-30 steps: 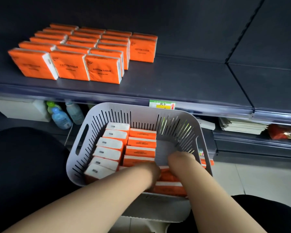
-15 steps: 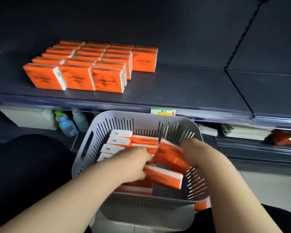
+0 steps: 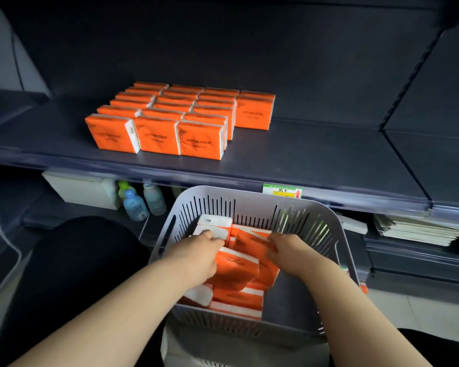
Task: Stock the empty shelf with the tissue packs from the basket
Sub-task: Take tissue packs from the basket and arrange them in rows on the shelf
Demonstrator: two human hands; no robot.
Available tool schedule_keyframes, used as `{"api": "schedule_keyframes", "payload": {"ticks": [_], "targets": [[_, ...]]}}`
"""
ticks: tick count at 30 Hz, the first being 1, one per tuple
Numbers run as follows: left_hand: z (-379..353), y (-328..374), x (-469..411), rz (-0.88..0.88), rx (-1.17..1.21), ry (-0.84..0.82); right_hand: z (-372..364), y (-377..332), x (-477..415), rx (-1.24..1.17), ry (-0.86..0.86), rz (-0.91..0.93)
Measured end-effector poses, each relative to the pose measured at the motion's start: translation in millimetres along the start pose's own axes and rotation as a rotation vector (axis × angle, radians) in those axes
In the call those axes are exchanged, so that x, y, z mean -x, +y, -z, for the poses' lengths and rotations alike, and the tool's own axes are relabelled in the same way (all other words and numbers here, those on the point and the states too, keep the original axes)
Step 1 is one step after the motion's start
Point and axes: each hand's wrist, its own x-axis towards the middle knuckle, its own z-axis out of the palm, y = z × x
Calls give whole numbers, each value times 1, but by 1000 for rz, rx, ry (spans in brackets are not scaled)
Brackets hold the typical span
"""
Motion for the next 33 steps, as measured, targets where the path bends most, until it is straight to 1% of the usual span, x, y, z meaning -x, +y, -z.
{"api": "schedule_keyframes", "payload": {"ticks": [5,8,13,18,22,26,30,33], "targets": [[-1,-5,-3,-2,43,2,-2,-3,0,24,6,22],[-1,-8,-5,-3,80,-14,-1,-1,-1,0,19,20],[-1,-12,-10,-34,87,28,12,3,2,6,109,31],[12,-15,-19,-95,174,113,32,9,5,-86,210,60],[35,-21,-30,-162,248,226,48,13,6,-155,335,57],[59,-30,-47,-237,261,334,64,15,8,-302,480,55],[81,-36,-67,-297,277,383,76,10,11,-446,641,88],[94,-37,-86,-347,287,429,89,9,5,-539,780,72]]}}
